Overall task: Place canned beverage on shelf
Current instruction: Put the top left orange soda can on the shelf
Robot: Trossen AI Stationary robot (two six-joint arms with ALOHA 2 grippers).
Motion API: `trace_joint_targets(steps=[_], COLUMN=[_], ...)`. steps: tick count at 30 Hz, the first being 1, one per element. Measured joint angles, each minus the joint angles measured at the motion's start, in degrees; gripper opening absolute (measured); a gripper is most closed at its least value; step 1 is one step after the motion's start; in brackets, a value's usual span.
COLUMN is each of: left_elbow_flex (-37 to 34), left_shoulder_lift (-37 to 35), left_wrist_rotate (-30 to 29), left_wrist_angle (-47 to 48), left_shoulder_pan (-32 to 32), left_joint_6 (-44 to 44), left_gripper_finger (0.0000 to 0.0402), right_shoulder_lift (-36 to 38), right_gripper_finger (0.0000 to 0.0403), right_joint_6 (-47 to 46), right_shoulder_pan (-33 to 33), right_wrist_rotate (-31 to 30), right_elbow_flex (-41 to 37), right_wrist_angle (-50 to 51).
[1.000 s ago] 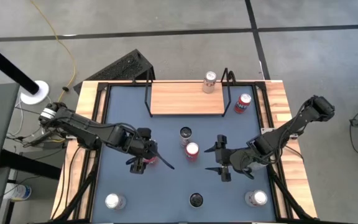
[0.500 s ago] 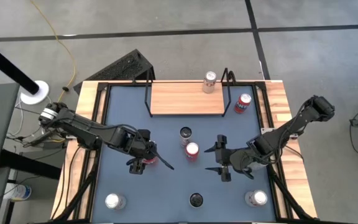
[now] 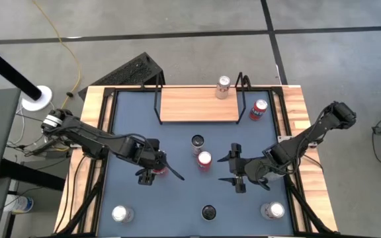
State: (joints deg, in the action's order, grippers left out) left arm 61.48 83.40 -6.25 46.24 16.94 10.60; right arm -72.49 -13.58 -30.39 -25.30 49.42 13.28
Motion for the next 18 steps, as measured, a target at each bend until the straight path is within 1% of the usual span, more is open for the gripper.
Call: trace_joint_targets(steps=[6,11,14,18], left_elbow_flex=[-2.79,-3.66,-3.75,-3.75], left_shoulder_lift=[0.0,0.0,0.0,0.0], left_wrist_rotate=[2.35,3.02,4.45,4.51], left_wrist_angle=[-4.86,-6.03,-7.24,-7.39], left_shoulder_pan=[-1.57,-2.53,-2.57,-2.57], left_joint_6=[-0.81,-0.9,-0.9,-0.5], left_gripper_finger=[0.035,0.035,0.035,0.035], right_shoulder_lift=[0.0,0.0,0.0,0.0], right_gripper_finger=[0.0317,0.0317,0.0317,0.0317], right_joint_6=[0.0,0.02,0.02,0.02], right_shoulder_pan=[0.0,0.0,0.0,0.0], right_wrist_rotate=[0.0,0.0,0.0,0.0], right_elbow_flex=[-0.02,-0.02,-0.02,-0.01], right_wrist_angle=[-0.01,-0.03,-0.03,-0.03])
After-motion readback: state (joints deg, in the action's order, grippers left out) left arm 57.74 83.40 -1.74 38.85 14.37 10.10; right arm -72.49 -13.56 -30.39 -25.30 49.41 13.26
